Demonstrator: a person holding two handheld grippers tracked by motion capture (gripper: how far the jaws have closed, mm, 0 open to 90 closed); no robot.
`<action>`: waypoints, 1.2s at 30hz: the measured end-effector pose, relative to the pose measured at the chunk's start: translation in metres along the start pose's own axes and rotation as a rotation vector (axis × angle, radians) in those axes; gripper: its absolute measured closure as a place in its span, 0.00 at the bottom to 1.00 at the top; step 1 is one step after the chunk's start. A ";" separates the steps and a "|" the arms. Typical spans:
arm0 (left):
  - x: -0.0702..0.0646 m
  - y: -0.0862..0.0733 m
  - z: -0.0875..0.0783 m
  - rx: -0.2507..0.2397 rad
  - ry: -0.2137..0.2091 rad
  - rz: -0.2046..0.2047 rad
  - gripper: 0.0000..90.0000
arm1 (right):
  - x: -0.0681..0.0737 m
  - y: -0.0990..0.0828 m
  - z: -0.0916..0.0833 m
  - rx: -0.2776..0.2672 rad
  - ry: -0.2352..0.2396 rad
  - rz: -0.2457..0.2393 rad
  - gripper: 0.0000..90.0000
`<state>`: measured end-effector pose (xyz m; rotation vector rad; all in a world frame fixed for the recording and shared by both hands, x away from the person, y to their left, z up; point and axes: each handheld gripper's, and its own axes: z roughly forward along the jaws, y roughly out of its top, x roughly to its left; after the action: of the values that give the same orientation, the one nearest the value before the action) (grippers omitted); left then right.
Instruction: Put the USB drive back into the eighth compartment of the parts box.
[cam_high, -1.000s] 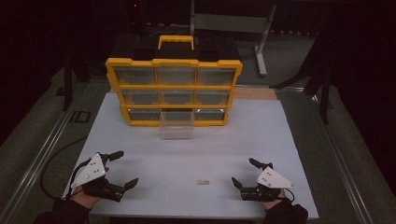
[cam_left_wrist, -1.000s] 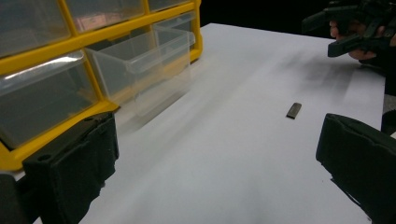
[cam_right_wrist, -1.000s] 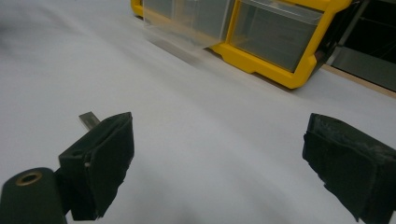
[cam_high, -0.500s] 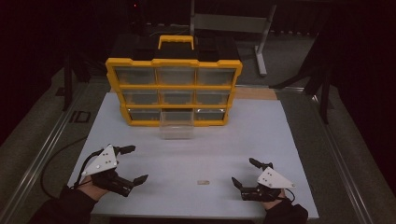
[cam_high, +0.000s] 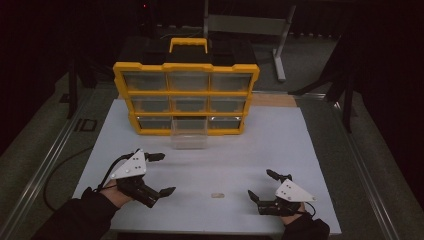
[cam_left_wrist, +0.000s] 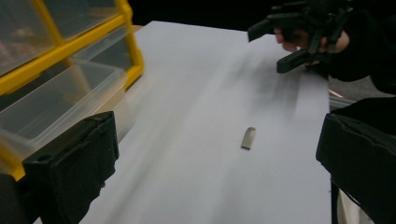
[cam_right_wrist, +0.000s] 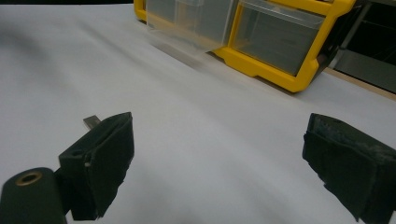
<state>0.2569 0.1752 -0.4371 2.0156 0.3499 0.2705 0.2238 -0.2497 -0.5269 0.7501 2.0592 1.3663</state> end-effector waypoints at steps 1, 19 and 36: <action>-0.001 0.002 0.003 0.008 -0.010 0.002 0.00 | 0.000 0.000 0.000 -0.001 0.000 0.000 0.10; -0.008 0.011 0.044 0.074 -0.098 0.045 0.01 | -0.001 -0.001 0.000 -0.010 0.003 0.007 0.10; -0.018 0.012 0.085 0.175 -0.168 0.073 0.01 | -0.002 -0.002 0.000 -0.010 0.002 0.015 0.10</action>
<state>0.2706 0.0928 -0.4649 2.2095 0.1999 0.1179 0.2252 -0.2519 -0.5284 0.7619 2.0508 1.3854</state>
